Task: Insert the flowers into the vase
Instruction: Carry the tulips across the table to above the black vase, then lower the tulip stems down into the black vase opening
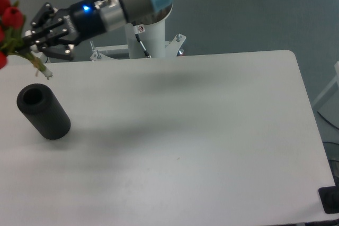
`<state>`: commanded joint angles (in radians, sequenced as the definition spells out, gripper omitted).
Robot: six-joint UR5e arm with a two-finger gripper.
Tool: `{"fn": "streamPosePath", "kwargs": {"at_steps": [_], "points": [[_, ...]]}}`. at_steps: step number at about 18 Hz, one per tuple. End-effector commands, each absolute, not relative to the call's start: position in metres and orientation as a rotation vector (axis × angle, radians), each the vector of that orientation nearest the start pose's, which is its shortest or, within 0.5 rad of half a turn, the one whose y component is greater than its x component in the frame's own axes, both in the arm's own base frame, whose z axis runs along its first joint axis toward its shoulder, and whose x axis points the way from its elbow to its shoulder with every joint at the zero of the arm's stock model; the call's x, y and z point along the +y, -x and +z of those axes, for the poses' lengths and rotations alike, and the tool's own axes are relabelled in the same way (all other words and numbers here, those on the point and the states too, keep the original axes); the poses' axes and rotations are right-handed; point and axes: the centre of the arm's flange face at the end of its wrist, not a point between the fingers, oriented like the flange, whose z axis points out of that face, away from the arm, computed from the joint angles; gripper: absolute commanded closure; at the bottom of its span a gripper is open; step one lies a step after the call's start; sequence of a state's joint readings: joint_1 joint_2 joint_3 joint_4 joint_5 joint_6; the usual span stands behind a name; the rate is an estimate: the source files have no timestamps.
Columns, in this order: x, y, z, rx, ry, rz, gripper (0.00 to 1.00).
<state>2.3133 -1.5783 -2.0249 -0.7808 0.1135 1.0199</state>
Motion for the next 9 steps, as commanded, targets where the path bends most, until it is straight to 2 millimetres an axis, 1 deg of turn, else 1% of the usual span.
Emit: {"fn": "streamPosePath", "kwargs": {"at_steps": [2, 6, 9], "points": [[0.499, 0.136, 0.427, 0.513, 1.658, -0.752, 1.0], [0.515, 0.146, 0.437, 0.537, 1.646, -0.739, 1.0], [0.527, 0.145, 0.436, 0.562, 1.638, -0.741, 1.0]]}}
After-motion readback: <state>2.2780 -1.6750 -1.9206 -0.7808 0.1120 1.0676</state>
